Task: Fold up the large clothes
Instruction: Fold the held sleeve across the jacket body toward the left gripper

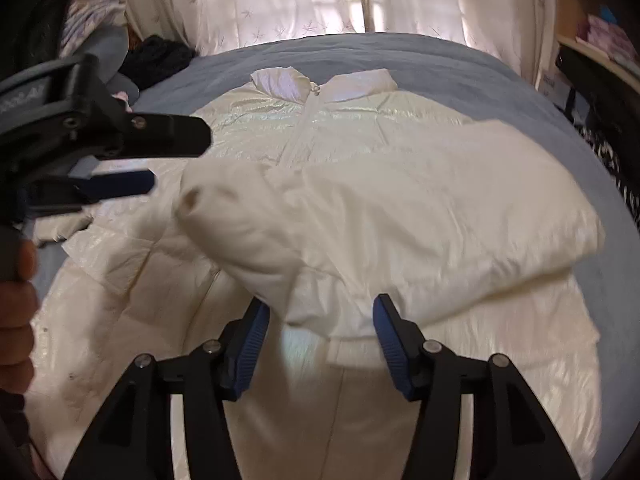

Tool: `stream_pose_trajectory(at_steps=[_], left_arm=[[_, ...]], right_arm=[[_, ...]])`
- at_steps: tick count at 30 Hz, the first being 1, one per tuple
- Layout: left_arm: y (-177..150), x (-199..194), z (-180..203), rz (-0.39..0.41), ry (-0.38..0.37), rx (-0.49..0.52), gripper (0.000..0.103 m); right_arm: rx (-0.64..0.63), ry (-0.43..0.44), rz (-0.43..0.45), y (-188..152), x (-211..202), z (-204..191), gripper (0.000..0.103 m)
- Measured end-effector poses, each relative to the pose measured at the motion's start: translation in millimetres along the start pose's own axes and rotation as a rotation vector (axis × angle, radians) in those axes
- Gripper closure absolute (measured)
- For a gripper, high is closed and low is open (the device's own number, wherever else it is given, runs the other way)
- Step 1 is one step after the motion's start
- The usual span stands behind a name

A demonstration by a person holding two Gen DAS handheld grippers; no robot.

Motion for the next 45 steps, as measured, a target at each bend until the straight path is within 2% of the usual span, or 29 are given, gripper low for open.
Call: stream_pose_trajectory(at_steps=[7,13,15,16,17,20,25,27,30,32,34,36,37,39,41,43,45], left_arm=[[-20.6,29.2,-11.7,-0.108,-0.026,-0.056,0.026],[-32.5,41.5,-14.4,-0.122,-0.056,-0.070,0.028],[-31.5,44.3,-13.2,-0.116,-0.059,-0.071,0.054],[-30.1,46.9,-10.9,-0.121,-0.052,-0.063,0.076],[-27.9,47.9,-9.7,-0.118,-0.038,-0.057,0.091],[-14.7,37.8,5.3,-0.053,0.045,0.036,0.096],[16.9,-3.5,44.1,0.171,0.219,0.274,0.096],[30.8,-13.8,43.4,0.221,0.254,0.311,0.096],[48.9,-14.6,25.1,0.256,0.319,0.320,0.096],[59.1,0.4,-1.9,0.227,0.362,0.289,0.095],[62.5,23.3,-24.4,0.146,0.375,0.259,0.093],[61.4,52.5,-48.5,0.052,0.405,0.213,0.080],[60.4,58.5,-56.8,0.033,0.409,0.189,0.070],[62.2,56.0,-66.3,0.043,0.384,0.144,0.057],[69.2,47.6,-69.7,0.060,0.339,0.094,0.029],[73.9,39.6,-72.9,0.085,0.287,0.056,0.025],[82.1,38.3,-74.3,0.082,0.263,0.025,0.025]], right_arm=[[0.092,0.075,0.026,-17.7,-0.8,11.9,0.049],[0.125,0.109,0.051,-26.7,0.1,16.9,0.049],[0.123,0.103,0.051,-27.3,1.1,16.1,0.049],[0.120,0.100,0.051,-27.3,1.3,15.5,0.049],[0.118,0.096,0.050,-27.5,1.5,15.0,0.049],[0.114,0.091,0.050,-28.0,1.0,13.6,0.049],[0.142,0.113,0.035,-25.6,-9.5,16.1,0.049],[0.151,0.117,0.045,-21.9,-22.2,19.8,0.049],[0.160,0.045,0.039,-14.5,-41.6,34.5,0.049],[0.169,-0.007,0.027,-9.6,-51.4,50.2,0.048],[0.184,-0.053,0.001,-3.9,-53.9,69.9,0.048],[0.214,-0.079,-0.024,3.1,-51.7,92.2,0.048],[0.238,-0.070,-0.030,8.4,-50.9,105.4,0.048],[0.312,-0.026,-0.048,20.0,-47.7,131.7,0.048],[0.409,0.022,-0.047,35.4,-44.6,160.5,0.047],[0.479,0.038,-0.028,53.1,-38.9,187.1,0.045],[0.496,0.040,-0.020,67.5,-28.5,201.2,0.044]])
Point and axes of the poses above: each gripper's, at about its wrist camera, not at the fingertips, and x roughly the way its jaws point, z to its right, y to its top, the point moved 5 cm from there along x, roughly the way its jaws point, and after that the axes turned 8 degrees about -z, right-handed, at the moved point
